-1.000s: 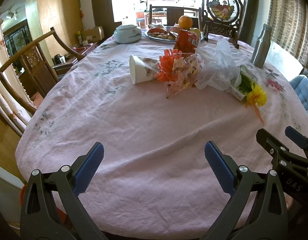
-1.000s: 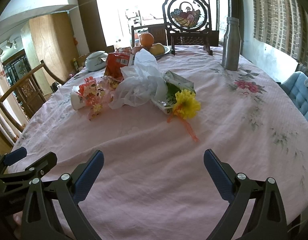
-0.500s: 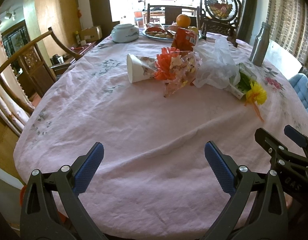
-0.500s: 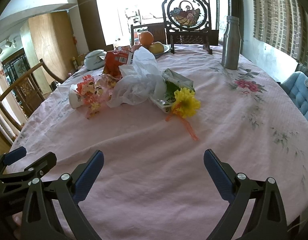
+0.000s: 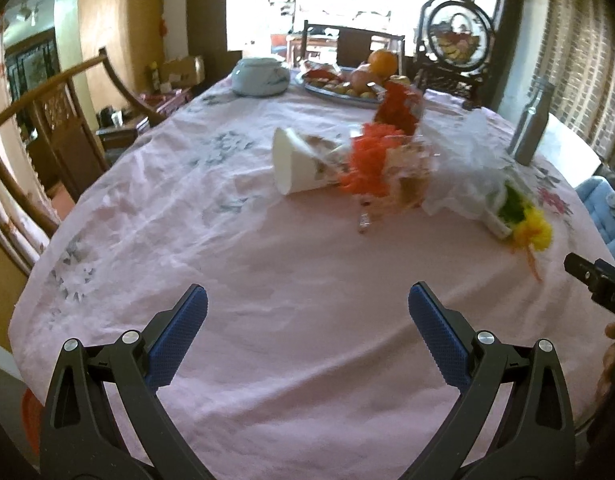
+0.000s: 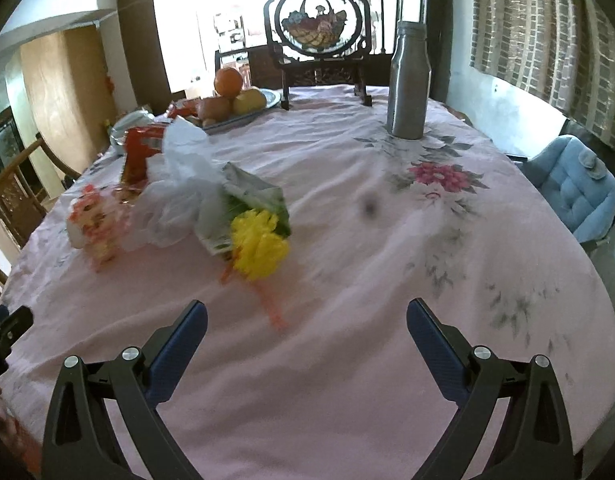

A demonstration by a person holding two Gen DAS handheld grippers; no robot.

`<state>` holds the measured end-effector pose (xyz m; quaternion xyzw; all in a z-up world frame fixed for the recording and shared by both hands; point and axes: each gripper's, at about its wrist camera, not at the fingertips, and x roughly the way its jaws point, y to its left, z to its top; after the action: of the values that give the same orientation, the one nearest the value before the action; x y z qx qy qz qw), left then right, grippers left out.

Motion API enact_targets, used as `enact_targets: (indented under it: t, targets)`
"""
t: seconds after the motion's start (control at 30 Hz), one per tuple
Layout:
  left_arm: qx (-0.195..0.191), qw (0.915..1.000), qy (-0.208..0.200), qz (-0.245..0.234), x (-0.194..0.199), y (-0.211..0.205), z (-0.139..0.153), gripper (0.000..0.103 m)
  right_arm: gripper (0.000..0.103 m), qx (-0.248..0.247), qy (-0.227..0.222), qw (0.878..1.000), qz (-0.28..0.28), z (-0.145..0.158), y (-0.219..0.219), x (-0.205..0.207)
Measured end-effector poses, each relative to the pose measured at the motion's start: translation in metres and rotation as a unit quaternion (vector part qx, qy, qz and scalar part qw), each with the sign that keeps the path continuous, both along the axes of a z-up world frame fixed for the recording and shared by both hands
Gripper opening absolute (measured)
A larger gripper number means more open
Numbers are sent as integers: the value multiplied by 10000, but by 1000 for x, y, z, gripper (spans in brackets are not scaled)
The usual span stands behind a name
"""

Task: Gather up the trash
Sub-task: 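Reach the right tool to the yellow paper flower and close on it, then grasp the orange paper flower with the left tool while right holds yellow flower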

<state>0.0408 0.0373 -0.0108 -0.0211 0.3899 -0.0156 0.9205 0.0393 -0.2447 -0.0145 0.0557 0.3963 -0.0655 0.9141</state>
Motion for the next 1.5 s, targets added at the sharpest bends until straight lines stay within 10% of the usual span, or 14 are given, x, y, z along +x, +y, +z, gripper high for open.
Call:
enact_targets:
  t: [0.53,0.67,1.5]
  targets:
    - [-2,9981,587,177,32,25,-27,97,66,234,585,9967,516,-23,23,69]
    - [-20,9978,626,204,37,25,-26,97,35,442,629,9955,555,-27,21,74]
    - [126,9989,414,-186,86,-15,12,97,32,1107,63,9911,738,-14,-13,9]
